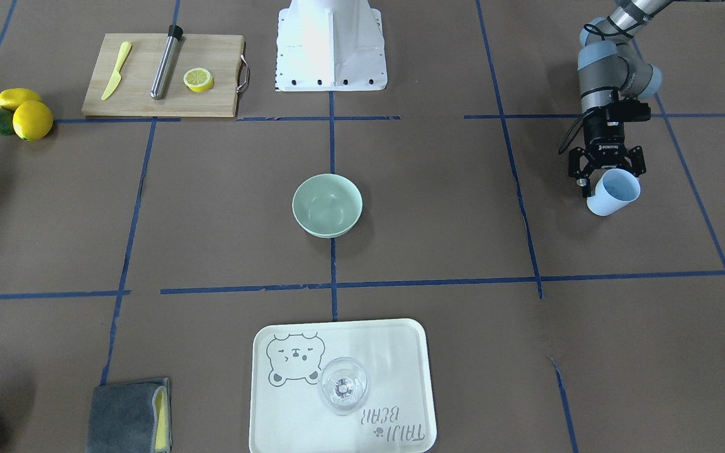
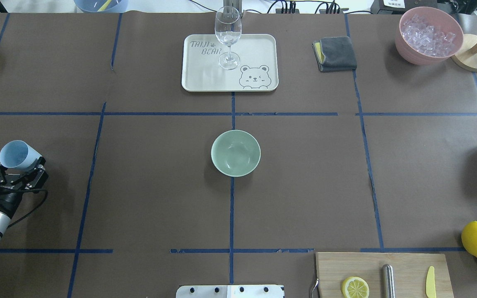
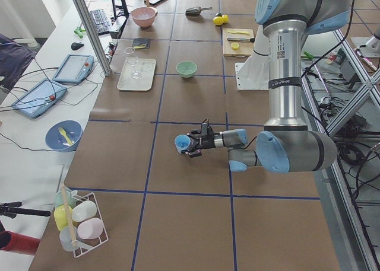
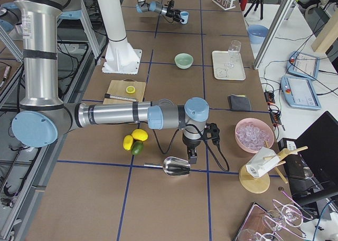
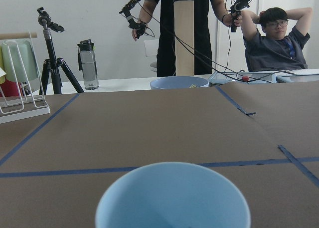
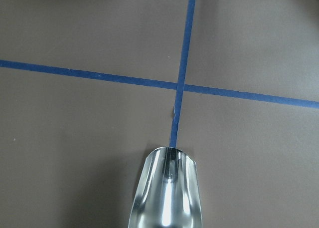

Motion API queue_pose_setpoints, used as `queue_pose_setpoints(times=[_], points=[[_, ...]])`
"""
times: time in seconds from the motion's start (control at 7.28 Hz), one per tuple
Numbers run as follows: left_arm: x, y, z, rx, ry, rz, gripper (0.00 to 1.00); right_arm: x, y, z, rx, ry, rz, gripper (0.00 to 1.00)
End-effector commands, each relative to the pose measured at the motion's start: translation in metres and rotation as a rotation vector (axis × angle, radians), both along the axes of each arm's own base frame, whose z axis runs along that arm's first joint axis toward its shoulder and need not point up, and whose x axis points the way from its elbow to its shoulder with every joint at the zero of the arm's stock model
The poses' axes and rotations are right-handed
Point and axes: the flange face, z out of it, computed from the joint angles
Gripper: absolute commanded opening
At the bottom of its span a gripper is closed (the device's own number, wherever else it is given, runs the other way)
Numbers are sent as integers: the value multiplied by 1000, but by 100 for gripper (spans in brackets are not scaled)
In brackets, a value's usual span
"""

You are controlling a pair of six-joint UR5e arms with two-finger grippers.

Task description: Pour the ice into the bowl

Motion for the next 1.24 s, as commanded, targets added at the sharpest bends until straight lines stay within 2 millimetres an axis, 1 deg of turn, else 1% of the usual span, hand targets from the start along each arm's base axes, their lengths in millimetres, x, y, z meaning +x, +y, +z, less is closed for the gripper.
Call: queue_pose_setpoints(times=[0.0, 0.27, 0.69, 0.96, 1.1], points=[[8, -1, -2, 4, 12, -7, 100, 0, -1, -1, 3, 0, 0, 100], [9, -2, -1, 8, 9, -17, 100, 0, -2, -2, 5, 1, 0, 100], [2, -2, 4, 3, -5, -16, 100, 0, -2, -2, 6, 1, -1, 100], [1, -3, 5, 2, -3, -18, 100, 0, -3, -2, 7, 3, -1, 100], [4, -3, 3, 3, 3, -19, 92, 0, -4, -3, 10, 3, -2, 100]])
